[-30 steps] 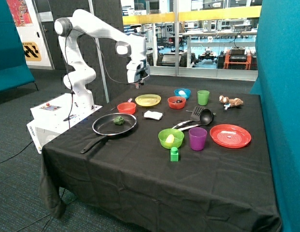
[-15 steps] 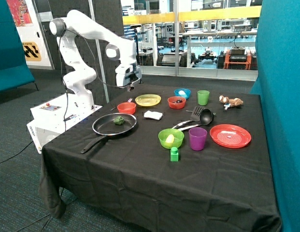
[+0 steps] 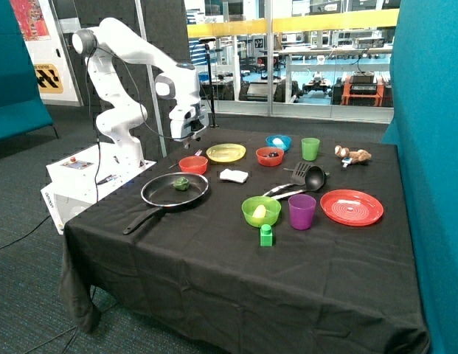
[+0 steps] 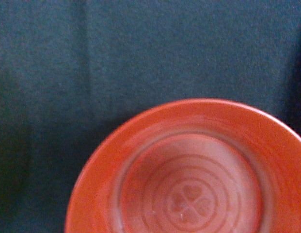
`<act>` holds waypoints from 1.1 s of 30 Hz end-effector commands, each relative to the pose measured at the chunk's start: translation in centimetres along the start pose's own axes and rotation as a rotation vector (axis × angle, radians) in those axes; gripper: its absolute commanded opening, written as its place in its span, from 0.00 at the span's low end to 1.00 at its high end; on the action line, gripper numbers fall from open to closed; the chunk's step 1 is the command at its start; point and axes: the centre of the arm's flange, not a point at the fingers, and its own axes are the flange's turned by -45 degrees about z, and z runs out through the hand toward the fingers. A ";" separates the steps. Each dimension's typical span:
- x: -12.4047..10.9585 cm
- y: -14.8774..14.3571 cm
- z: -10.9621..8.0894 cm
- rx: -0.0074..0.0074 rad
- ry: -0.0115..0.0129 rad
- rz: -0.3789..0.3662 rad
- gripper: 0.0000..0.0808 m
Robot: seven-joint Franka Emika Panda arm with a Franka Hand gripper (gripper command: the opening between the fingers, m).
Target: Cook the capsicum and place it on a plate
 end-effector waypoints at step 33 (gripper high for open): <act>-1.3 11.0 4.9 0.0001 -0.0006 0.086 0.87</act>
